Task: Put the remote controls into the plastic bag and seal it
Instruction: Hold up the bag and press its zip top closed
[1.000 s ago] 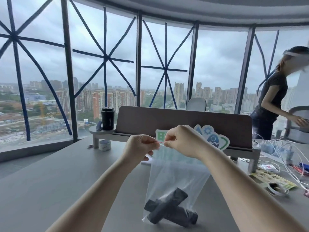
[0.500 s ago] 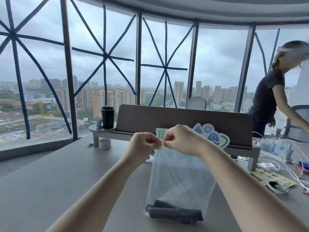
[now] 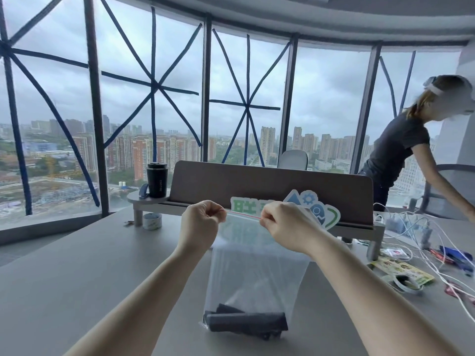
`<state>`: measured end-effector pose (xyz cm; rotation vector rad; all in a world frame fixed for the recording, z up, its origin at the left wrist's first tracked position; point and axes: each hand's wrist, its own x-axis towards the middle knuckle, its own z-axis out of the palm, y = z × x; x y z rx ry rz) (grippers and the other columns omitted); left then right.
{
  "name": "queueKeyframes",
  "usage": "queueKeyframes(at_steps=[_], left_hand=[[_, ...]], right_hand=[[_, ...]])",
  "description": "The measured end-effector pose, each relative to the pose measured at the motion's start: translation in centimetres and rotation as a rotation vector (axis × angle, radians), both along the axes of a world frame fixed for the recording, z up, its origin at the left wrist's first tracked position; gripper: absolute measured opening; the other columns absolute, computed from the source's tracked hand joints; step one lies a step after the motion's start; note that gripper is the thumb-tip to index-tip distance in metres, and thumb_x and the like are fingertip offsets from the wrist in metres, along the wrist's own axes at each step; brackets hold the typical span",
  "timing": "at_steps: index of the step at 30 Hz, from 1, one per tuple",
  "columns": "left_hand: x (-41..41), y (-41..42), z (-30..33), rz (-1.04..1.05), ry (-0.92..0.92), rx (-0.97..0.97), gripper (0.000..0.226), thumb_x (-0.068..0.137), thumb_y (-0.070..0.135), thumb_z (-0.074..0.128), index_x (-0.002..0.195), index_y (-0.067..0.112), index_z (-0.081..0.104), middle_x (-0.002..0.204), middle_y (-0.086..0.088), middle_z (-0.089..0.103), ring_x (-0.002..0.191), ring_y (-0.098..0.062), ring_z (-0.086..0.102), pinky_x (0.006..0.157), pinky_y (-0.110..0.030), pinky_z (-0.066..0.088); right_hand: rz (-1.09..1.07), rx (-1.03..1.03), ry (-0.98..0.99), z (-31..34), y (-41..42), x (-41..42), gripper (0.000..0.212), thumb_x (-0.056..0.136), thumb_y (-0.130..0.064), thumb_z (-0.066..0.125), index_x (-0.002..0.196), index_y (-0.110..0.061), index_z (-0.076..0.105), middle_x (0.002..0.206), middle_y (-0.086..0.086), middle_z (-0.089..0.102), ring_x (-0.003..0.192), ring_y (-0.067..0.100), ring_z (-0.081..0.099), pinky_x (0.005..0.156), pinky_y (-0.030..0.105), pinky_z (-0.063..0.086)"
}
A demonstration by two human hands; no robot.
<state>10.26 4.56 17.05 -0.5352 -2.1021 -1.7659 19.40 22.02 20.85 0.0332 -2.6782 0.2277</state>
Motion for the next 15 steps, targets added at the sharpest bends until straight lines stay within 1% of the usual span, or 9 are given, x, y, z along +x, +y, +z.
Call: queueKeyframes(at_steps=[2,4,8,12,15], left_hand=[[-0.5,-0.6,-0.3,0.018,-0.021,0.032,0.018,0.077,0.005,0.065,0.061,0.014,0.068,0.040,0.011,0.055,0.040,-0.009,0.040,0.048,-0.024,0.033],[-0.8,-1.1,-0.6,0.038,-0.041,0.056,0.021,0.076,0.002,0.062,0.060,0.014,0.067,0.036,0.013,0.052,0.041,-0.012,0.038,0.049,-0.024,0.031],[-1.0,-1.8,-0.9,0.071,-0.042,0.081,0.023,0.077,0.000,0.059,0.061,0.014,0.067,0.036,0.013,0.054,0.044,-0.017,0.039,0.053,-0.027,0.035],[-1.1,-2.3,-1.1,0.090,-0.015,0.088,0.018,0.078,0.001,0.060,0.065,0.010,0.069,0.036,0.013,0.054,0.045,-0.019,0.039,0.055,-0.030,0.038],[-1.2,-2.8,-1.3,0.120,0.003,0.087,0.017,0.078,0.003,0.062,0.064,0.012,0.068,0.036,0.014,0.054,0.044,-0.019,0.041,0.055,-0.029,0.039]], right_hand=[[-0.011,0.001,0.009,-0.5,1.1,0.6,0.019,0.095,-0.031,0.050,0.082,-0.022,0.060,0.093,-0.009,0.064,0.089,0.019,0.059,0.078,0.035,0.043],[-0.029,0.009,0.013,-0.9,2.0,1.2,0.018,0.094,-0.030,0.049,0.081,-0.023,0.059,0.089,-0.012,0.062,0.088,0.019,0.059,0.079,0.036,0.044],[-0.061,0.012,0.017,-1.6,3.0,2.0,0.016,0.093,-0.030,0.049,0.082,-0.024,0.059,0.091,-0.011,0.064,0.086,0.019,0.059,0.074,0.033,0.040],[-0.053,0.029,0.042,-1.6,3.2,2.8,0.016,0.093,-0.030,0.049,0.080,-0.025,0.057,0.084,-0.013,0.059,0.082,0.018,0.057,0.072,0.033,0.038],[-0.056,0.044,0.042,-1.5,3.3,3.4,0.017,0.094,-0.029,0.049,0.079,-0.026,0.055,0.082,-0.014,0.056,0.079,0.017,0.054,0.072,0.032,0.036]])
